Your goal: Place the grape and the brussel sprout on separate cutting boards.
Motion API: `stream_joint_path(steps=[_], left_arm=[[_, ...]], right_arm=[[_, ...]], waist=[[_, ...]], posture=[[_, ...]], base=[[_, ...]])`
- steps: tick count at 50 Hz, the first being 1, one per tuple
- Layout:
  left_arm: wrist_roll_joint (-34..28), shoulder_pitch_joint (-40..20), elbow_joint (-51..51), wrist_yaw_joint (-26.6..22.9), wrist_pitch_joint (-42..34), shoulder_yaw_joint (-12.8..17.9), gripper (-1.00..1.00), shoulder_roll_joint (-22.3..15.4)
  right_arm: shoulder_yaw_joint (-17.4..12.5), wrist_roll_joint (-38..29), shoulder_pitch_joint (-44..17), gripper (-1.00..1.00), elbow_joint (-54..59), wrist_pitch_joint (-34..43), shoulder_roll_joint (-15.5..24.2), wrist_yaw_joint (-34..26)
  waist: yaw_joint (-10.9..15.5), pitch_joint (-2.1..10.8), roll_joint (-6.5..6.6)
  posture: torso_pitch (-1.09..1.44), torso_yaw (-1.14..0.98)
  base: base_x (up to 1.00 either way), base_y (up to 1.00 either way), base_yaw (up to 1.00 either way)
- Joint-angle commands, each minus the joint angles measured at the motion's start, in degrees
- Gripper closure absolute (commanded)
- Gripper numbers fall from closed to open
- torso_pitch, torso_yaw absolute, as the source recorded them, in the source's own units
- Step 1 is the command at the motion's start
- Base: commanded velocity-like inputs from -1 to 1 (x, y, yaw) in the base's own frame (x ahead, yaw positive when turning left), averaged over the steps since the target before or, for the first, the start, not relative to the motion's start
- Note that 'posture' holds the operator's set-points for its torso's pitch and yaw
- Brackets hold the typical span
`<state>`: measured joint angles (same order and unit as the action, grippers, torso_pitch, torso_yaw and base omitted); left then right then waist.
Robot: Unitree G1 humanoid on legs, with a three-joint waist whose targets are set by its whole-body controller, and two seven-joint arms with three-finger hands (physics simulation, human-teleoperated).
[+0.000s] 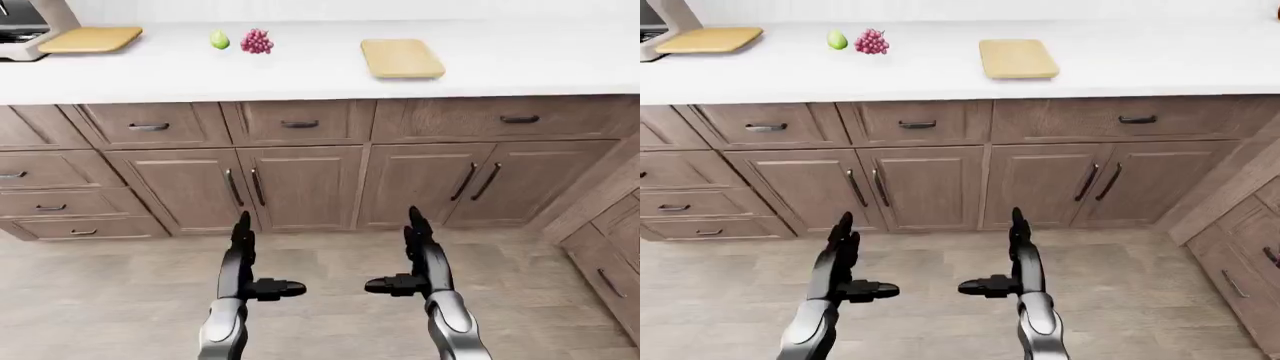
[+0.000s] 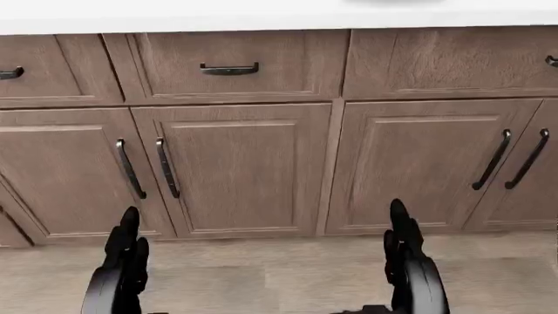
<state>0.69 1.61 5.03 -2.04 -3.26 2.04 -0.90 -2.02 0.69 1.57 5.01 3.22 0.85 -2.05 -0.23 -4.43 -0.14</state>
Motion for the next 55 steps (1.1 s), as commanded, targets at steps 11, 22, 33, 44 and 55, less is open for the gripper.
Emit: stream_joint_path(steps=[11,22,33,44,55], left_arm=[[-0.67,-1.31,-19.71,0.10,-9.27,0.01,-1.00,-0.70],[-1.31,-14.08,-39.50,-2.11,-36.68,3.68,-1.00,-4.11],[-1.10,-17.89,-44.95,-4.07,-44.67,5.54,-1.00,-6.47],[-1.11,-18.63,-45.92,-5.05,-45.61,6.52,-1.00,-7.45],[-1.63,-19.32,-46.53,-5.18,-46.52,5.67,-1.00,-7.19]], right_arm=[[-0.12,-0.44,-3.95,-1.00,-7.72,0.78,0.37,1.03],[-1.89,0.68,-9.99,-1.00,-30.60,22.16,1.45,2.47],[-1.63,1.30,-13.79,-1.00,-35.72,29.33,1.81,4.27],[-0.92,2.27,-14.58,-1.00,-38.19,31.34,1.53,4.69],[-0.56,2.59,-14.58,-1.00,-38.44,31.37,1.34,4.66]], waist=[[0.44,4.45,-0.26],[0.60,5.23,0.01],[-0.51,4.07,-1.55],[0.02,4.06,2.90],[-0.64,3.83,-2.97]], posture=[[0.00,0.00],[0.00,0.00],[0.00,0.00],[0.00,0.00],[0.00,0.00]], base=[[0.00,0.00,0.00],[0.00,0.00,0.00],[0.00,0.46,0.00],[0.00,0.63,0.00],[0.00,0.62,0.00]])
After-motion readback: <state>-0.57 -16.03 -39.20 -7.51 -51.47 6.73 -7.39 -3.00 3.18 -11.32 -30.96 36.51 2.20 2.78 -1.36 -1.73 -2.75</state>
